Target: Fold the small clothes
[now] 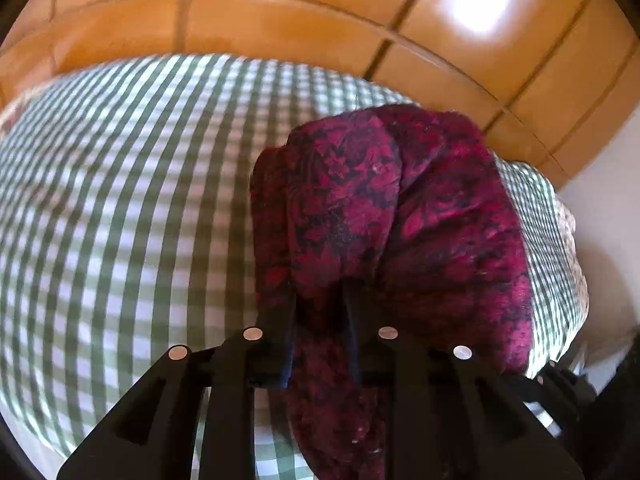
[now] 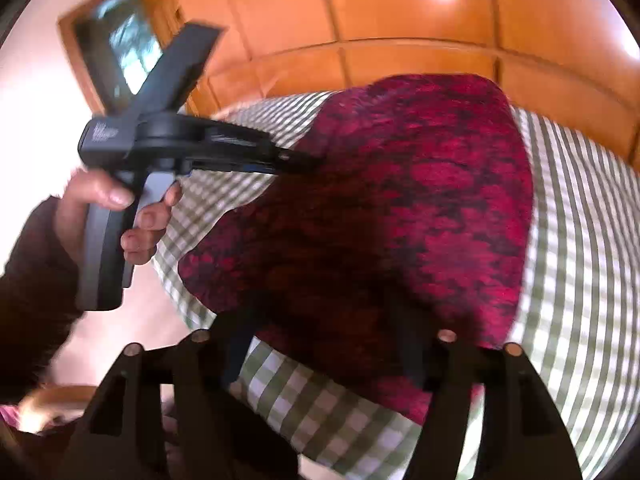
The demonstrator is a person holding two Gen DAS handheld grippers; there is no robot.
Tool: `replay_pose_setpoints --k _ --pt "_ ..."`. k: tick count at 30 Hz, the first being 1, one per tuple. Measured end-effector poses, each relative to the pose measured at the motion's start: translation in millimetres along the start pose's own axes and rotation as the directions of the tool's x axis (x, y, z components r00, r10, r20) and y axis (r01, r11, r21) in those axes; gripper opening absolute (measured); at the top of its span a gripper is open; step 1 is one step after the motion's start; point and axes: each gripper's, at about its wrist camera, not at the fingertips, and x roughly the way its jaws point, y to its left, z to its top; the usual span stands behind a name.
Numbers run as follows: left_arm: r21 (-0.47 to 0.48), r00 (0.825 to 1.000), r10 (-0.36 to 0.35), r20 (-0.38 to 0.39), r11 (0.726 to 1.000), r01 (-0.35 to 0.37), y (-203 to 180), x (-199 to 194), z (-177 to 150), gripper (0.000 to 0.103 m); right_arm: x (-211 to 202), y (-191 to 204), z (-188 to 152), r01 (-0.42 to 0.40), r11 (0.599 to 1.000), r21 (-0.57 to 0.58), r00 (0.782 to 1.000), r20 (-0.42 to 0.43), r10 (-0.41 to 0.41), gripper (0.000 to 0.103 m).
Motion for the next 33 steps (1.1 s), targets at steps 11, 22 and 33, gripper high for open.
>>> replay_pose_setpoints --k 11,22,33 --pt "0.022 0.996 0.043 0.081 0.999 -0.045 -21 -8 -16 0.021 -61 -97 57 -0.204 0.941 0.268 0.976 0.132 0.174 0.076" --pt "0.061 0.985 0.127 0.118 0.989 -0.135 -33 -13 -32 0.028 46 -150 132 0.052 0.933 0.355 0.998 -0.037 -0.042 0.075" --pt "0.055 0.966 0.188 0.177 0.978 -0.201 -41 -23 -43 0.050 2 -141 115 -0.006 0.935 0.356 0.990 0.135 -0.045 0.089"
